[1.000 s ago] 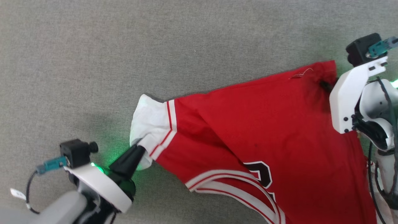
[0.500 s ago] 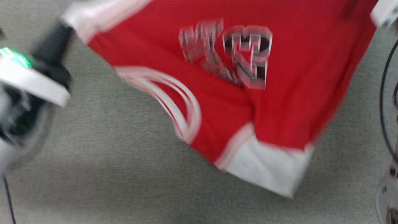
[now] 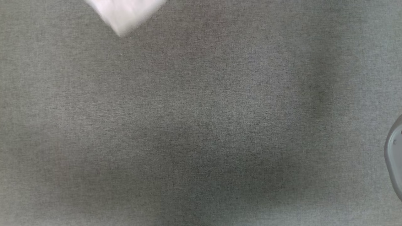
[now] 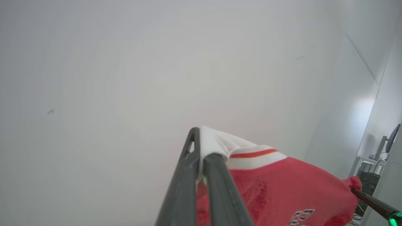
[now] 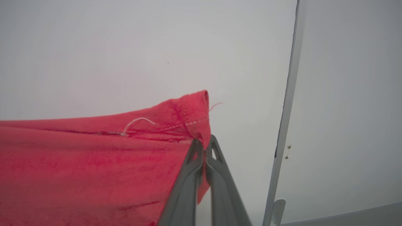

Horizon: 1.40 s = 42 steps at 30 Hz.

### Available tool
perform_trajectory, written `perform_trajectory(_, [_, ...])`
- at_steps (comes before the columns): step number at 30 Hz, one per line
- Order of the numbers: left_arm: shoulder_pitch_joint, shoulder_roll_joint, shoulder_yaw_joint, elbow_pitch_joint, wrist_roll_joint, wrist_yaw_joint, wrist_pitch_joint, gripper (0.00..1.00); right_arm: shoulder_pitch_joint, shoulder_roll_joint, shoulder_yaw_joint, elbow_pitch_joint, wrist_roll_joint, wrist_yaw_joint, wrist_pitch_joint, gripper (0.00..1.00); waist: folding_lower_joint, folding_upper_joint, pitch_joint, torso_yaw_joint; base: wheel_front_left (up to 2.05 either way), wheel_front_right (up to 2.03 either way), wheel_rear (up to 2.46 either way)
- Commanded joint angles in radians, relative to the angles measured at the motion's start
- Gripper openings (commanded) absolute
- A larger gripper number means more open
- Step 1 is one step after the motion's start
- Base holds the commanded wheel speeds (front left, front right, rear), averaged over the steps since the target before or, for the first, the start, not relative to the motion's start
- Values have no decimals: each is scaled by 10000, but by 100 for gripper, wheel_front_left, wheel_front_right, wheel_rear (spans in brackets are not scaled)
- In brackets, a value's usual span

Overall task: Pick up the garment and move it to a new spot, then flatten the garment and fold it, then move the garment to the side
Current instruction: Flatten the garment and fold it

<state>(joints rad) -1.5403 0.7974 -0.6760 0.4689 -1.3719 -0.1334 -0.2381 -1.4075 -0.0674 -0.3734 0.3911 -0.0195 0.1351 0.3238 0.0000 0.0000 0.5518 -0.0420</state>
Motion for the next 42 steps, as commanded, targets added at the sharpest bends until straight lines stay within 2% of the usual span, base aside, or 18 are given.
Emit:
perform_trajectory(1, [-98,207,154,109,-156,53,-128,0,-25,-110,-202,80,-161,-81,-153,0,0,0,-28,16,0,0,0])
perform_trajectory(5, [657,113,-437,-532,-738,47,-76,0,620,9,60,585,-247,-73,-463,0,0,0,-166,111,0,0,0])
perform_trajectory(8, [1748,238,-550,-1490,-1667,41,-100,0,1332,29,404,741,97,-68,-566,0,0,0,-288,153,0,0,0])
perform_trajectory(10, [2906,487,-640,-2212,-2013,41,-141,0,2108,-28,672,808,365,-68,-524,0,0,0,-361,182,0,0,0])
perform_trajectory(11, [4193,590,-637,-2870,-2289,41,-202,0,2983,-114,947,635,608,-67,-535,0,0,0,-469,218,0,0,0])
perform_trajectory(13, [5454,696,-540,-3375,-2285,41,-264,0,3930,-185,1184,340,874,-67,-478,0,0,0,-582,260,0,0,0])
perform_trajectory(15, [6790,425,-233,-3681,-2603,41,-276,0,5086,-267,1408,-20,1220,-67,-367,0,0,0,-731,363,0,0,0])
perform_trajectory(21, [10249,-323,906,-4376,-2307,40,-285,0,8695,-601,2006,-1725,2052,-58,347,0,0,0,-1174,621,0,0,0])
perform_trajectory(26, [12243,-573,1454,-5348,-1879,40,-286,0,11195,-628,2049,-3465,2680,-56,1080,0,0,0,-1610,786,0,0,0])
perform_trajectory(34, [15004,-165,2056,-6609,-991,41,-283,0,14157,-644,1909,-5950,3369,-56,1910,0,0,0,-2033,832,0,0,0])
perform_trajectory(42, [16867,73,2774,-7703,-638,41,-284,0,15853,-429,1674,-7327,3695,-56,2434,0,0,0,-2008,799,0,0,0])
